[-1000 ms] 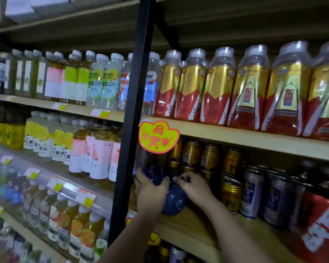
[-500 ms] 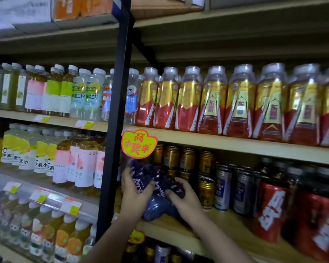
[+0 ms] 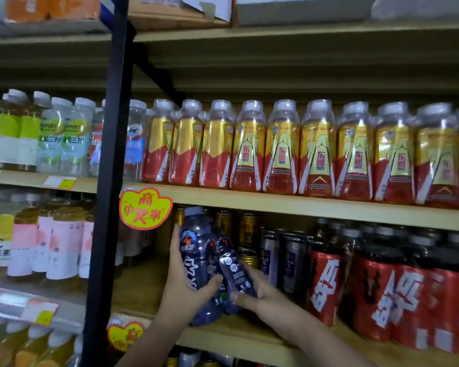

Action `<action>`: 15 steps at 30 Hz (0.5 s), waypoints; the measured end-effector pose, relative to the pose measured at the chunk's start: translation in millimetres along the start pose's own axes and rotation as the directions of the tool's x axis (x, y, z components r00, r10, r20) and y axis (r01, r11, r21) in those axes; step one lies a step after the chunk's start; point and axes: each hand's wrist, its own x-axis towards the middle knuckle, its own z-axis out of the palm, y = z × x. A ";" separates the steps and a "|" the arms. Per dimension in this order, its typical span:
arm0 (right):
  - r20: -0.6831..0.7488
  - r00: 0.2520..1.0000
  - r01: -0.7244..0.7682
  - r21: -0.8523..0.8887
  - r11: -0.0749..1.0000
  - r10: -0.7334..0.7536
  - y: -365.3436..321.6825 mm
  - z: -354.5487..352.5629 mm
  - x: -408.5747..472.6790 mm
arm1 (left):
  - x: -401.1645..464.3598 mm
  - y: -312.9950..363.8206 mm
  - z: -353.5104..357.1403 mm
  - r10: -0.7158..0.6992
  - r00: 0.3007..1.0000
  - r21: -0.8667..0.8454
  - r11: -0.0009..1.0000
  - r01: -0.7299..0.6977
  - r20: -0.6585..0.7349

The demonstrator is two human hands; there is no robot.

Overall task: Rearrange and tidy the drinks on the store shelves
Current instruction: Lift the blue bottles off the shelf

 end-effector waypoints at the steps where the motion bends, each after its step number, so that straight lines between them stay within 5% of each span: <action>1: 0.002 1.000 -0.016 -0.021 1.000 0.016 1.6 -0.9 -2.0 | -0.2 -0.4 0.4 -0.003 1.000 -0.017 1.000 0.003 -0.004; 9: 0.031 0.997 -0.062 -0.130 0.990 0.067 5.6 1.9 -6.1 | -1.8 -4.5 9.5 0.027 0.999 0.122 0.992 -0.030 0.025; 15: -0.069 0.997 -0.017 0.127 0.992 0.026 7.9 6.4 -8.9 | -3.2 -6.9 13.9 -0.014 0.996 0.168 0.986 -0.002 0.091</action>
